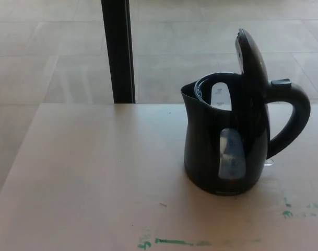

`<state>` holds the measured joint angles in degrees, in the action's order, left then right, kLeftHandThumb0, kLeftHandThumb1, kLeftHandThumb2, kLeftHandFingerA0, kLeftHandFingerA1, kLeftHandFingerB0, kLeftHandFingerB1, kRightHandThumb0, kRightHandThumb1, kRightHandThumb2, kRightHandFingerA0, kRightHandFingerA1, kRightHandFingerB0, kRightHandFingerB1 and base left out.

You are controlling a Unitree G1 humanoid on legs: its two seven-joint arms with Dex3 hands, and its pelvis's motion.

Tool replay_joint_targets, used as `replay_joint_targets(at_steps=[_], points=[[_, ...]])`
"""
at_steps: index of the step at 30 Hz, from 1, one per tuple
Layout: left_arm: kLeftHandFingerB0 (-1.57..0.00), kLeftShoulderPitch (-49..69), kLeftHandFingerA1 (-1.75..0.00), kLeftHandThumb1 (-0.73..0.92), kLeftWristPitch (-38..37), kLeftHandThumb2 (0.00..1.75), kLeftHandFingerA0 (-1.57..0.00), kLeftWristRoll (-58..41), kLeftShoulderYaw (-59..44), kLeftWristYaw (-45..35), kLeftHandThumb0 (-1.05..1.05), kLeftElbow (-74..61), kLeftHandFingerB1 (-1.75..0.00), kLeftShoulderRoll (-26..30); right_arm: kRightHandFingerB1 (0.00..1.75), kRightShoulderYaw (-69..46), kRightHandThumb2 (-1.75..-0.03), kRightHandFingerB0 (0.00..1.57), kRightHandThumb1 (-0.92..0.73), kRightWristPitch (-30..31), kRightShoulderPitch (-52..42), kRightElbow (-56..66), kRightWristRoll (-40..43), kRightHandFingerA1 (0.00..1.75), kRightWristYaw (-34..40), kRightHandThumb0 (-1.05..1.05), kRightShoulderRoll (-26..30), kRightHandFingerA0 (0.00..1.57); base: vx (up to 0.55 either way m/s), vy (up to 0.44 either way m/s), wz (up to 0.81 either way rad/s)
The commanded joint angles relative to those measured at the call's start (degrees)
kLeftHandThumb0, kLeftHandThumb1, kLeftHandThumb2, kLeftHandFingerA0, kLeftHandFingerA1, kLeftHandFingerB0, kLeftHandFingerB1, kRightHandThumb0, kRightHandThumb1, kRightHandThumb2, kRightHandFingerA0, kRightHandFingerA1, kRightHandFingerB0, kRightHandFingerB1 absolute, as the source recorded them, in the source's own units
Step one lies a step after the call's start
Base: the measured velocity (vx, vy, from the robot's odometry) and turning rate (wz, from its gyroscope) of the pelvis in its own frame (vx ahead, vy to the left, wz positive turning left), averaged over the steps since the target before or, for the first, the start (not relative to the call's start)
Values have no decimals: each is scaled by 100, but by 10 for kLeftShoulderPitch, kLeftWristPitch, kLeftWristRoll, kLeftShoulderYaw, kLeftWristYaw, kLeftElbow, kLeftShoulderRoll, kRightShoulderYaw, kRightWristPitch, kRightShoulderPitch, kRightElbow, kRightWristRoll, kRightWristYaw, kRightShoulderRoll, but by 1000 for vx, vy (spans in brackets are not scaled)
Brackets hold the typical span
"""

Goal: The robot uses its right hand to push down on the lid of a kettle kept in the middle of the desk to close it

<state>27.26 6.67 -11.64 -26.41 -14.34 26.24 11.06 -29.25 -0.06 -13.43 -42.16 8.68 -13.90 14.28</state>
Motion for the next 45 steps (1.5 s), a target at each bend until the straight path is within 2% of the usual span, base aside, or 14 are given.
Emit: replay_joint_targets(at_steps=[1,4,7,8,10,11,12,15,18,19,34,35,42,45], points=[[-56,33,-56,79,42,64,-62,-153,-75,-103,-98,-70,-50,-6,62,-106,-66,33,-90,6,14,9,148,74,-82,-94,28,48,0,0,0],[-55,40,-55,78,46,63,-64,-150,-77,-101,-101,-82,-49,-10,65,-124,-114,31,-68,20,6,39,159,75,-83,-89,22,46,0,0,0],[-56,38,-56,79,49,65,-62,-147,-79,-100,-100,-78,-50,-10,59,-149,-68,25,-92,24,16,67,175,73,-72,-91,25,45,0,0,0],[-57,35,-57,79,48,65,-62,-147,-80,-104,-101,-70,-50,-9,61,-157,-116,24,-76,20,30,76,177,73,-68,-90,39,45,0,0,0],[-53,37,-63,59,44,104,-57,-147,-80,-109,-97,-72,-58,-9,59,-170,-70,25,-92,30,52,87,182,71,-65,-88,58,42,0,0,0],[-57,40,-57,80,50,61,-64,-151,-81,-108,-101,-78,-50,-10,59,-178,-68,26,-92,22,70,78,185,71,-70,-89,72,43,0,0,0],[-57,43,-57,80,49,61,-63,-151,-80,-109,-100,-80,-50,-11,63,-189,-113,31,-68,33,84,94,193,71,-56,-83,81,47,0,0,0],[-54,47,-64,59,62,104,-58,-156,-82,-102,-97,-92,-59,-12,59,-200,-114,32,-71,31,137,122,184,67,-31,-85,130,50,0,0,0],[-54,48,-60,66,65,78,-61,-156,-80,-104,-104,-91,-54,-10,59,-210,-114,34,-70,48,180,149,185,64,-11,-86,157,50,0,0,0],[-56,46,-58,80,62,65,-61,-156,-80,-108,-99,-84,-51,-7,54,-207,-67,45,-91,44,192,159,180,59,-5,-94,165,61,0,0,0],[-55,56,-65,59,79,104,-59,-168,-80,-107,-96,-102,-60,-3,37,-75,-73,27,-92,142,377,376,160,48,37,-96,232,37,-1,-1,1],[-58,55,-59,79,82,64,-63,-170,-81,-103,-98,-103,-52,-4,35,-55,-77,20,-92,131,384,376,150,48,23,-96,237,32,0,0,0],[-54,55,-65,58,77,103,-58,-173,-82,-110,-96,-102,-59,0,37,107,-89,23,-84,103,454,336,74,46,-22,-96,248,35,0,0,0],[-57,52,-58,78,81,64,-63,-175,-82,-110,-99,-98,-51,2,36,145,-74,28,-92,77,487,304,66,45,-26,-94,224,38,0,0,0]])
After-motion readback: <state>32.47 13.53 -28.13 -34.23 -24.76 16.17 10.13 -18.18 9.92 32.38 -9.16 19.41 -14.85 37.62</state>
